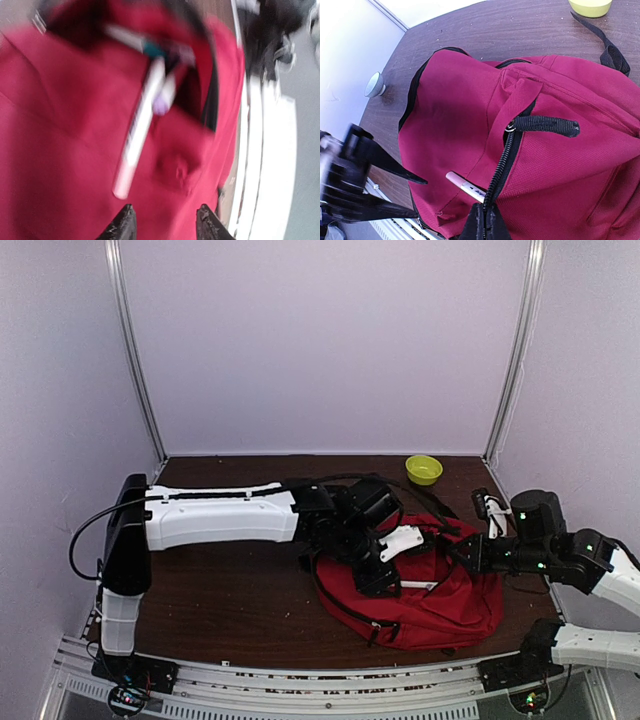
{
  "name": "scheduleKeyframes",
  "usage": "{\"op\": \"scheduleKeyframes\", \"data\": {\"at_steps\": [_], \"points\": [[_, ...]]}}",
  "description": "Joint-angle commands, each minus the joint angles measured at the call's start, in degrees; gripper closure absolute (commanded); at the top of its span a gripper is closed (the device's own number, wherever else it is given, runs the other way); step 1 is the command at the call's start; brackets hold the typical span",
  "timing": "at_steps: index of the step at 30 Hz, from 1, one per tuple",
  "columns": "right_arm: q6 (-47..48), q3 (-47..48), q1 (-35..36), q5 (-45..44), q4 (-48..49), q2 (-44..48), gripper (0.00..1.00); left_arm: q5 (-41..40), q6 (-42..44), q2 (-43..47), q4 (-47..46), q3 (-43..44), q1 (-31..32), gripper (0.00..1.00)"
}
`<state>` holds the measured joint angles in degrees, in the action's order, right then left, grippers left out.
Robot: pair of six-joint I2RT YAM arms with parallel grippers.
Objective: Pack the student bag
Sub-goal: Pick up the pen from the student bag.
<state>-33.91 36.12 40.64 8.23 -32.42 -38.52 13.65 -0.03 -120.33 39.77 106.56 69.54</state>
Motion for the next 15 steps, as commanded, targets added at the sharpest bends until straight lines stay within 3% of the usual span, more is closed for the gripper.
{"op": "scheduleKeyframes", "data": {"at_steps": [1,5,10,15], "points": [[-0.7,-0.6,0.3,0.4,1.6,0.3,1.00,0.7,9.2,-0.3,-0.9,-3.8,-0.3,0.63],[-0.9,-0.6,0.2,0.9,1.6,-0.2,1.00,0.8,10.4,-2.2,-6.4,-5.1,-0.6,0.66],[-0.8,-0.3,0.2,0.2,0.3,0.8,1.00,-1.5,10.8,-5.0,-7.7,-3.2,-1.1,0.73],[-1.0,-0.7,0.2,0.1,0.1,1.3,1.00,0.1,11.3,-3.0,-6.0,-3.5,-1.9,0.72]]}}
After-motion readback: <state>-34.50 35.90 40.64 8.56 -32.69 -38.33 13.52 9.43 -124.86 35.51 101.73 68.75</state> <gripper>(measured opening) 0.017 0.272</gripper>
